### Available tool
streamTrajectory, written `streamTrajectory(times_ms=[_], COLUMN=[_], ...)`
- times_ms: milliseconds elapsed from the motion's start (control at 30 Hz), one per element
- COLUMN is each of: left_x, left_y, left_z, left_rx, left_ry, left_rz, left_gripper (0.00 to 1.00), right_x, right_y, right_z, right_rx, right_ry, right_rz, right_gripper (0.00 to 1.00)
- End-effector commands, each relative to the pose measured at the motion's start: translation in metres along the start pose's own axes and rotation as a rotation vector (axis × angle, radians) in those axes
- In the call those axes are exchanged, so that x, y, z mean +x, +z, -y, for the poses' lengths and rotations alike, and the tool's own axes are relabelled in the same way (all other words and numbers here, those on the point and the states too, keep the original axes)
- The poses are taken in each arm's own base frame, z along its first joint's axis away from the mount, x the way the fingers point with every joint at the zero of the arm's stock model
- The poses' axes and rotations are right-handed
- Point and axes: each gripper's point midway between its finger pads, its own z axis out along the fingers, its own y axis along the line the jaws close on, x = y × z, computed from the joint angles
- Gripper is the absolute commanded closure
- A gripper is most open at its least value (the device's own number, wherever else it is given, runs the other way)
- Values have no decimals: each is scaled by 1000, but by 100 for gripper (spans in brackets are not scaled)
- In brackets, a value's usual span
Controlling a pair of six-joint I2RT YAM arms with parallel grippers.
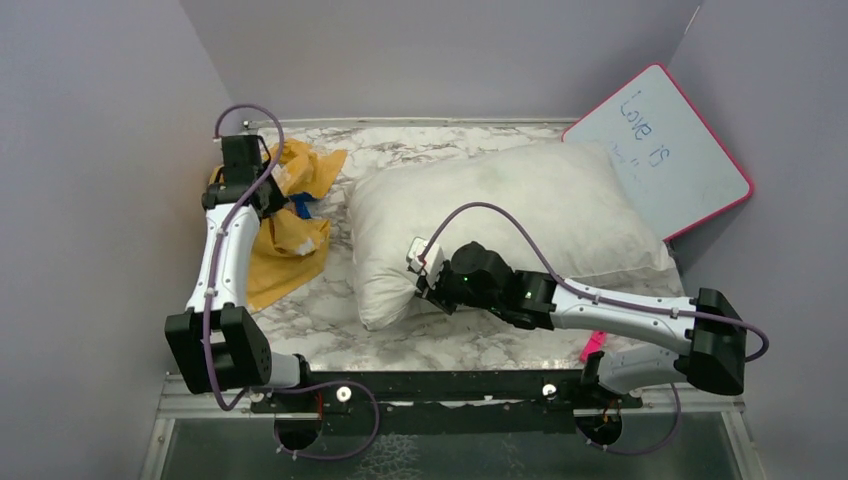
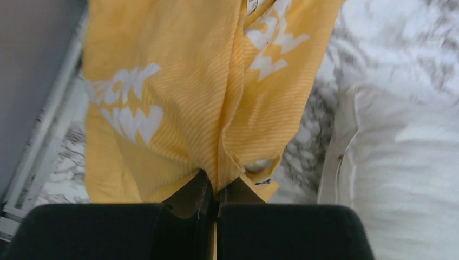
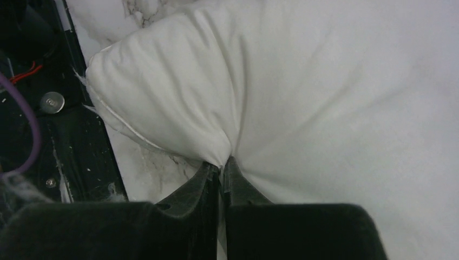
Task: Remove the pillowcase from the pillow
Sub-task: Adjust the pillowcase at the center of the board, then adjust the pillow at the center of the board.
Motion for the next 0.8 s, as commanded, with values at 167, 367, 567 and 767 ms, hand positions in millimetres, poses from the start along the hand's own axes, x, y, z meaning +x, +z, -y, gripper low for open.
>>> streamTrajectory(times_ms=[167, 367, 567, 767], left_x=[75, 66, 37, 33], left_y=[-27, -25, -57, -95], left_z=[38, -4, 16, 67], left_rx=[336, 94, 212, 519], left_ry=[80, 92, 92, 77], left_rz=[-181, -130, -31, -35], left_gripper=[100, 80, 10, 3], right_x=[-59, -60, -137, -108], right_y=[-3, 2, -63, -117], right_z=[-33, -44, -46, 126], right_rx=[-167, -224, -278, 635], right_ry=[29, 82, 139, 194], right_rz=[125, 47, 215, 95], right_gripper=[90, 74, 57, 13])
